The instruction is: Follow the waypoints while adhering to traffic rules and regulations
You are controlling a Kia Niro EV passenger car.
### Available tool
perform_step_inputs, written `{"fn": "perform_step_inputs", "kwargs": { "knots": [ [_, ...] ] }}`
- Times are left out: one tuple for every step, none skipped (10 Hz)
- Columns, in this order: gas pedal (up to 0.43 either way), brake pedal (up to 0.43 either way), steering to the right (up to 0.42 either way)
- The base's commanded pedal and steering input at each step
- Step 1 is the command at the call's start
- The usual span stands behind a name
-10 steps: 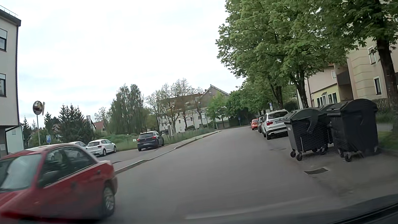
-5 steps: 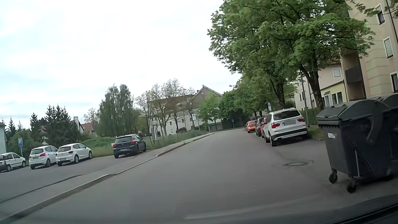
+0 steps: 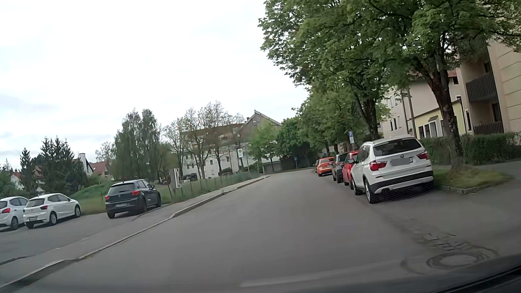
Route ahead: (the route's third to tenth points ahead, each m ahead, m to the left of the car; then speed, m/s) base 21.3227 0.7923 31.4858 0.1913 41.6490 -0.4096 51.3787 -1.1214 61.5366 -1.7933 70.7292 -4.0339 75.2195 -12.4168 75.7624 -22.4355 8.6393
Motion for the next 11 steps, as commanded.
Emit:
{"fn": "perform_step_inputs", "kwargs": {
  "knots": [
    [0.087, 0.0, 0.018],
    [0.087, 0.0, 0.014],
    [0.087, 0.0, 0.011],
    [0.087, 0.0, 0.008],
    [0.087, 0.0, 0.006],
    [0.087, 0.0, 0.006],
    [0.087, 0.0, 0.006],
    [0.079, 0.0, 0.006],
    [0.079, 0.0, 0.005],
    [0.067, 0.0, 0.004],
    [0.067, 0.0, 0.002]
  ]
}}
